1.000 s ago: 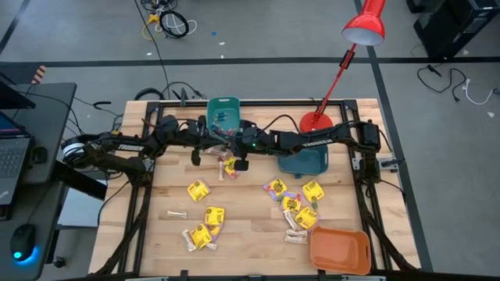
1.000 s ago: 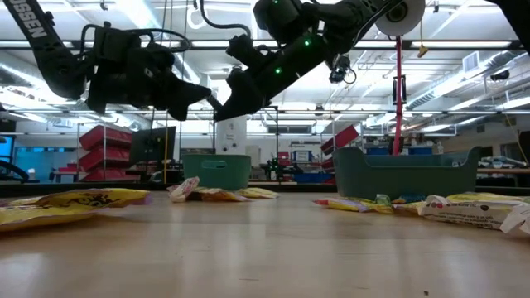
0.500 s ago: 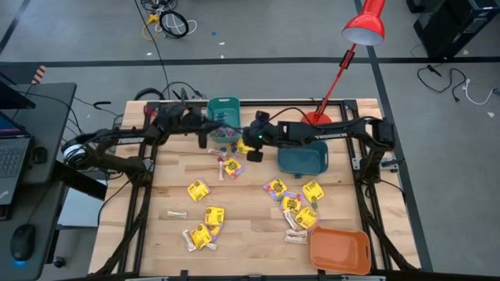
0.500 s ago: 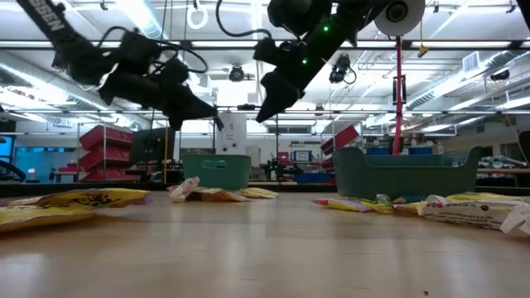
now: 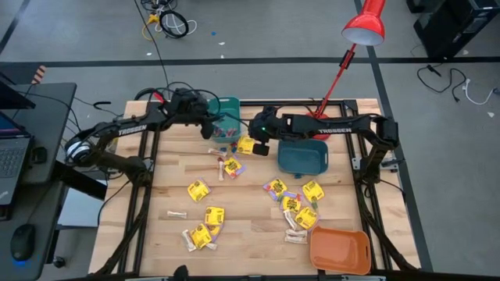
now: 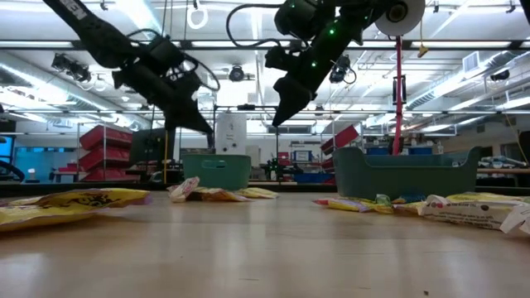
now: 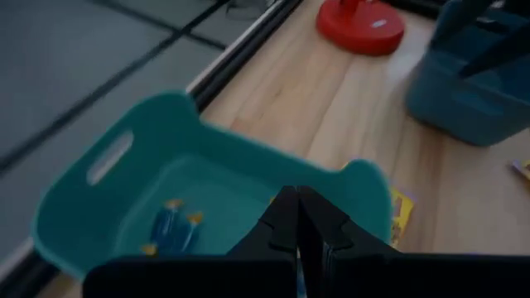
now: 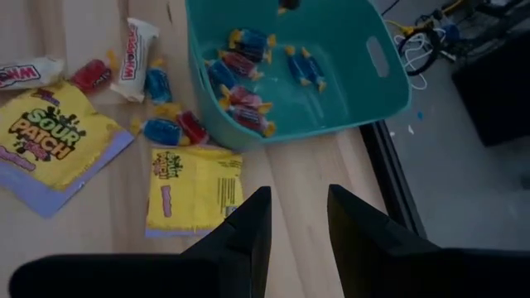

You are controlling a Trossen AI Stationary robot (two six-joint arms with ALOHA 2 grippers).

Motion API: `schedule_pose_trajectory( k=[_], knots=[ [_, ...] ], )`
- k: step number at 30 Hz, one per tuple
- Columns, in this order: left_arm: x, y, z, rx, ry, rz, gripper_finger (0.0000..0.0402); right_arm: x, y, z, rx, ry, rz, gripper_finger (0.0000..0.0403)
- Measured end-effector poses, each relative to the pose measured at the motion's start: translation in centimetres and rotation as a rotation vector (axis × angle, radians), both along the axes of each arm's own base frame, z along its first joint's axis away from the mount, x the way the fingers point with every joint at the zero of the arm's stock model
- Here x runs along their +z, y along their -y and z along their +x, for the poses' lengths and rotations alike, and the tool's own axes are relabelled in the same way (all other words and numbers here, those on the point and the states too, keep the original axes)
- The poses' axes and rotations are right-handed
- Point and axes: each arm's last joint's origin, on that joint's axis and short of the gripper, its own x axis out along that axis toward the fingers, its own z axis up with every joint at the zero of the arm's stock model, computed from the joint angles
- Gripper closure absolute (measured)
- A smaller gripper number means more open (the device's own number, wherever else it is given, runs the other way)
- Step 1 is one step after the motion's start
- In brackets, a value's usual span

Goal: Sort candy
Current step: Put the violet candy into the green bin

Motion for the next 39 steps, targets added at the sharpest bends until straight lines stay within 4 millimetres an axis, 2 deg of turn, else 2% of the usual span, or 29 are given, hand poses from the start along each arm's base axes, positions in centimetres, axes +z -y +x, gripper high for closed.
schedule_pose_trajectory(
  k=[7, 14, 33, 39],
  knots=[
    [-2.7, -1.3, 1.0, 0.043, -0.023, -0.081, 0.0401, -0.2, 0.2, -0.3, -0.018, -0.022, 0.018, 0.0298],
    [-4.6, -1.9, 1.3, 0.073, -0.081, -0.117, 0.0401, -0.4, 0.2, -0.5, -0.027, -0.041, 0.029, 0.0298],
    [-4.9, -2.0, 1.3, 0.123, -0.105, -0.112, 0.0401, -0.3, 0.1, -0.3, -0.009, -0.013, 0.078, 0.0298],
    [-4.9, -2.0, 1.3, 0.123, -0.105, -0.112, 0.0375, -0.3, 0.1, -0.2, -0.010, -0.004, 0.078, 0.0298]
  ],
)
